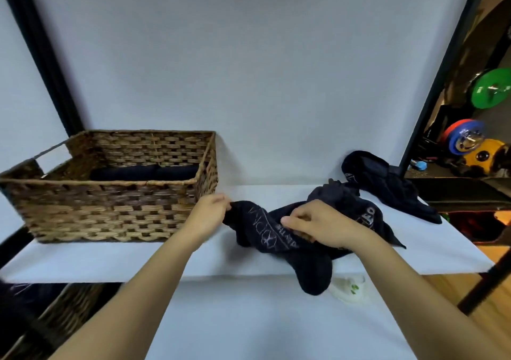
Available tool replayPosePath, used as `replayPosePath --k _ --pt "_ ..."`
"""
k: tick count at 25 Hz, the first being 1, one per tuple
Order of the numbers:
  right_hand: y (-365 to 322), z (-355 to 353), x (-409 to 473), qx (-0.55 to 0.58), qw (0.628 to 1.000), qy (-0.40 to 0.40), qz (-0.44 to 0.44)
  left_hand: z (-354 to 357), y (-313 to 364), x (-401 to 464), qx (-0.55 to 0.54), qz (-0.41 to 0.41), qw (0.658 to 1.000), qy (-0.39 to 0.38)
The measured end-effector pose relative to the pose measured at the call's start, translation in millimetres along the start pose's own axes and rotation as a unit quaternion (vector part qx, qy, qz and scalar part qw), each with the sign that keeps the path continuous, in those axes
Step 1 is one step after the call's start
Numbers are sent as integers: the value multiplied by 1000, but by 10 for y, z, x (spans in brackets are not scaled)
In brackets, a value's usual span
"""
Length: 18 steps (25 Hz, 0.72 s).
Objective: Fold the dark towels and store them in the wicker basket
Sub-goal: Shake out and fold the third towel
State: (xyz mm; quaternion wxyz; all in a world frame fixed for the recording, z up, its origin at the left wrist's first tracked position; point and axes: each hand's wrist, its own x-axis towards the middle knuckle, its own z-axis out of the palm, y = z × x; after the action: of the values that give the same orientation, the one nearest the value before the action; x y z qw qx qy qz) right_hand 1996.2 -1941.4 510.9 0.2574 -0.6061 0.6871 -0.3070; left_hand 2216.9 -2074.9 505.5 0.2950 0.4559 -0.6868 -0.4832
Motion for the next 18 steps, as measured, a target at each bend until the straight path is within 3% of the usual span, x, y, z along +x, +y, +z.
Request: replayPosePath --k 2,3,5,8,13,15,18 --pt "172 69 -32 -73 996 34 36 -6 -122 -12 72 -39 995 -53" --pt "280 92 -47 -128 988 65 54 22 -215 -12 136 -26 988 -72" --pt "507 194 -85 -207 974 39 87 155 -395 -42 264 22 960 -86" --pt "740 357 -108 -294 952 27 78 475 -570 -73 367 81 921 -104" --pt "932 302 -54 -412 896 129 105 913 -596 19 503 131 854 -31" --pt "1040 176 -57 -406 895 139 125 962 -585 79 472 133 871 -29" --pt "1222 -227 -41 -335 910 207 128 869 -465 266 259 52 964 -12"
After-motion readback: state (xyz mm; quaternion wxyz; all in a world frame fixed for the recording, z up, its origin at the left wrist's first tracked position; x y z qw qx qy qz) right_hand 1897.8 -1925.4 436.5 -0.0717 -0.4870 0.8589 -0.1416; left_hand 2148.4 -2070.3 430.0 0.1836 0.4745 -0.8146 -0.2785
